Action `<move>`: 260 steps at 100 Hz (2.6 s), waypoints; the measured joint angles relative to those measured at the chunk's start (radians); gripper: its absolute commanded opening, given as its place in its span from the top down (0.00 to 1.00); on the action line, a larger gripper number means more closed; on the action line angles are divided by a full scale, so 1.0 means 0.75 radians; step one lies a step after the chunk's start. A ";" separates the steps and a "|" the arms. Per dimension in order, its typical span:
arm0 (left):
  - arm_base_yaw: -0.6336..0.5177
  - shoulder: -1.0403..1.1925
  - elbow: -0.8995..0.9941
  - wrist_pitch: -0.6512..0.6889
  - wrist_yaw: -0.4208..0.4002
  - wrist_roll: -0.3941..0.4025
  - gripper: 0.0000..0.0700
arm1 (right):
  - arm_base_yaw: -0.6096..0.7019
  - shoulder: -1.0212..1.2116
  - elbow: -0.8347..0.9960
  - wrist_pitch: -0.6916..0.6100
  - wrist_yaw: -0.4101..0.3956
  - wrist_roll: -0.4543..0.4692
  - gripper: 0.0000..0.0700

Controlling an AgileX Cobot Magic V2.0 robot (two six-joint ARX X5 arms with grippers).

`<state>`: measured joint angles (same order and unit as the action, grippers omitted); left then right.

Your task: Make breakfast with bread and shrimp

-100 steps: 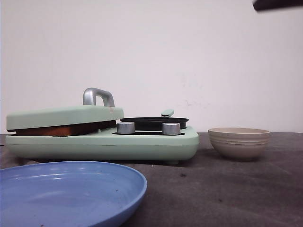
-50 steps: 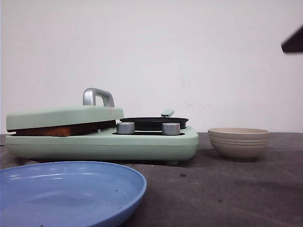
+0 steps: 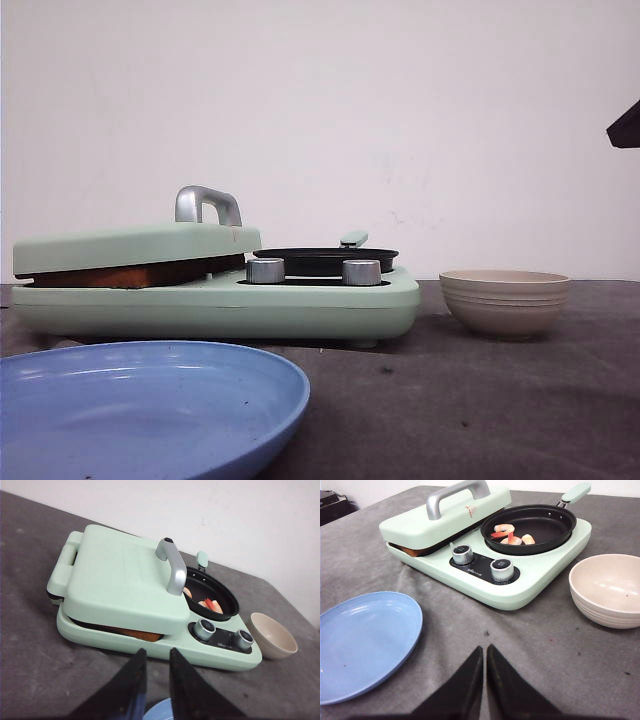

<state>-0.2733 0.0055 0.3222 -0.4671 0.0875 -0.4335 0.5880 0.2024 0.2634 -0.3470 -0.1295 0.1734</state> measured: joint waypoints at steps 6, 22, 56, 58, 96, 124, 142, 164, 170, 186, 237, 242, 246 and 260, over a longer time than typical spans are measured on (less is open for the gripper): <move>0.000 0.000 0.000 0.000 0.000 -0.008 1.00 | 0.000 0.000 0.000 0.000 0.000 0.000 1.00; 0.000 0.000 0.000 0.000 0.000 -0.017 1.00 | 0.000 0.000 0.000 0.000 0.000 0.000 1.00; 0.000 0.000 0.000 -0.014 -0.006 -0.019 1.00 | 0.000 0.000 0.000 0.000 0.000 0.000 1.00; 0.001 0.000 0.000 -0.026 -0.008 -0.019 1.00 | 0.000 0.000 0.000 0.000 0.000 0.000 1.00; 0.291 -0.001 -0.124 0.298 -0.105 0.393 1.00 | 0.000 0.000 0.000 0.000 -0.001 0.000 1.00; 0.391 0.001 -0.388 0.491 0.019 0.499 1.00 | 0.000 0.000 0.000 0.001 -0.001 0.000 1.00; 0.411 0.000 -0.387 0.387 0.066 0.511 1.00 | 0.000 0.000 0.000 0.001 -0.001 0.000 1.00; 0.411 -0.002 -0.387 0.389 0.097 0.511 1.00 | 0.000 0.000 0.000 0.002 -0.001 0.000 1.00; 0.411 -0.002 -0.387 0.389 0.097 0.511 1.00 | 0.000 0.000 0.000 0.002 -0.001 0.000 1.00; 0.411 -0.002 -0.387 0.389 0.097 0.511 1.00 | 0.000 0.000 0.000 0.002 -0.001 0.000 1.00; 0.411 -0.002 -0.387 0.389 0.097 0.511 1.00 | 0.000 0.000 0.000 0.010 0.000 -0.001 1.00; 0.411 -0.002 -0.387 0.389 0.096 0.511 1.00 | -0.002 0.000 0.000 0.023 0.014 -0.003 1.00; 0.411 -0.002 -0.387 0.389 0.096 0.511 1.00 | -0.011 0.000 0.000 0.056 0.044 -0.016 1.00; 0.411 -0.002 -0.387 0.389 0.096 0.511 1.00 | -0.140 -0.004 -0.025 0.247 0.180 -0.171 1.00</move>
<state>0.0353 0.0044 0.0319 -0.1757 0.1596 -0.0502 0.4831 0.1997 0.2443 -0.1616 0.0055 0.0452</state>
